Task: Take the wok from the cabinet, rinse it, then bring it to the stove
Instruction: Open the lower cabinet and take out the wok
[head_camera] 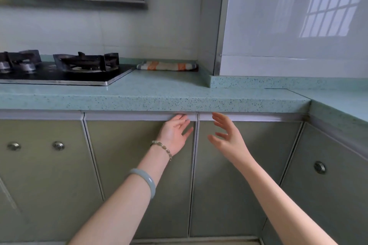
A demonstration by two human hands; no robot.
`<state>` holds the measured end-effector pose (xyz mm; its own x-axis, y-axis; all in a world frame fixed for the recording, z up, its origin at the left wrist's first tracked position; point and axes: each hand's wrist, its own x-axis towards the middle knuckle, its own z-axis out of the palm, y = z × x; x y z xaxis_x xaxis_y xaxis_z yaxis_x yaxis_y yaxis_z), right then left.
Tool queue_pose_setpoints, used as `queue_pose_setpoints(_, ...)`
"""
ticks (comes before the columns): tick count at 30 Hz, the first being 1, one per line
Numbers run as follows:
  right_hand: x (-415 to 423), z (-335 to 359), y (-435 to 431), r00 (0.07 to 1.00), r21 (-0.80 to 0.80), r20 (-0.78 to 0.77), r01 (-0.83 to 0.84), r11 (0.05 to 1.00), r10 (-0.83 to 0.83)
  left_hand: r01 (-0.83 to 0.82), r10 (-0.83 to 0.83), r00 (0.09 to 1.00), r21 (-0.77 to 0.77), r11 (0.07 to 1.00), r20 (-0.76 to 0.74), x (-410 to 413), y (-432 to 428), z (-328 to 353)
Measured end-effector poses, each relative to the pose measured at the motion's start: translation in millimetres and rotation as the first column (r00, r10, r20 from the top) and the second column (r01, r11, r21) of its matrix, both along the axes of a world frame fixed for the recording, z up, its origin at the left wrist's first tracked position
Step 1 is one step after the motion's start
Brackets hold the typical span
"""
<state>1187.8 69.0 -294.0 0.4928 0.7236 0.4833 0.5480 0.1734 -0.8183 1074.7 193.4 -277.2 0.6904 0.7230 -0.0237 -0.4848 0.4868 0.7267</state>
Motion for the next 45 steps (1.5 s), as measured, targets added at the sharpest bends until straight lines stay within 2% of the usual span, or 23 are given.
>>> queue_pose_setpoints(4,-3.7,-3.9,-8.3,0.999,-0.043,0.032,0.008,0.999,-0.007,-0.027,0.034,0.997,-0.121,0.992,0.062,4.7,-0.1,4.4)
queue_pose_setpoints(10,-19.9,-5.4,-20.3,0.993,-0.103,0.112,-0.012,0.995,0.024,-0.041,0.053,0.996,-0.170,0.985,0.067,-18.2,-25.3,5.5)
queue_pose_setpoints(15,-48.2,-2.8,-26.1,0.992,-0.103,0.105,-0.062,0.993,0.073,0.041,-0.038,0.999,-0.115,0.992,0.024,-72.8,-53.0,2.9)
queue_pose_setpoints(20,-89.2,-4.8,-35.9,0.974,-0.159,0.100,-0.185,0.970,0.202,0.047,-0.049,0.999,-0.093,0.995,-0.009,-118.0,-78.5,4.5)
queue_pose_setpoints(25,-133.2,-4.8,-56.5,0.955,-0.082,0.041,-0.290,0.954,0.294,0.090,-0.092,0.994,-0.031,0.995,-0.055,-169.7,-92.1,3.8)
queue_pose_setpoints(27,-153.8,-4.7,-62.2,0.935,-0.058,0.026,-0.352,0.934,0.354,0.125,-0.121,0.986,0.026,0.992,-0.116,-200.4,-90.6,4.9)
queue_pose_setpoints(29,-175.9,-6.0,-63.5,0.899,-0.059,0.022,-0.435,0.899,0.436,0.153,-0.134,0.965,0.072,0.986,-0.224,-233.8,-85.8,11.0)
queue_pose_setpoints(31,-200.2,-8.6,-59.3,0.860,-0.085,0.112,-0.490,0.867,0.497,0.117,-0.086,0.944,0.080,0.990,-0.320,-267.6,-79.9,17.6)
queue_pose_setpoints(33,-225.7,-12.3,-47.3,0.800,-0.124,0.322,-0.494,0.860,0.506,0.027,0.005,0.922,0.077,0.997,-0.386,-300.2,-74.5,22.5)
queue_pose_setpoints(35,-252.0,-17.1,-29.6,0.690,-0.144,0.549,-0.478,0.867,0.472,-0.059,0.094,0.902,0.096,0.994,-0.422,-331.9,-70.5,23.2)
queue_pose_setpoints(37,-276.2,-19.2,-8.1,0.578,-0.155,0.701,-0.447,0.881,0.417,-0.160,0.195,0.881,0.116,0.980,-0.432,-362.9,-64.6,23.0)
queue_pose_setpoints(39,-297.4,-16.8,14.0,0.516,-0.202,0.747,-0.425,0.883,0.419,-0.252,0.299,0.843,0.163,0.954,-0.448,-391.6,-57.5,25.6)
queue_pose_setpoints(42,-325.6,-6.8,47.6,0.474,-0.284,0.748,-0.405,0.869,0.466,-0.350,0.438,0.761,0.265,0.899,-0.478,-426.2,-45.3,33.7)
queue_pose_setpoints(45,-347.9,1.3,79.0,0.370,-0.294,0.828,-0.354,0.888,0.422,-0.373,0.503,0.707,0.342,0.862,-0.497,-439.2,-42.9,38.5)
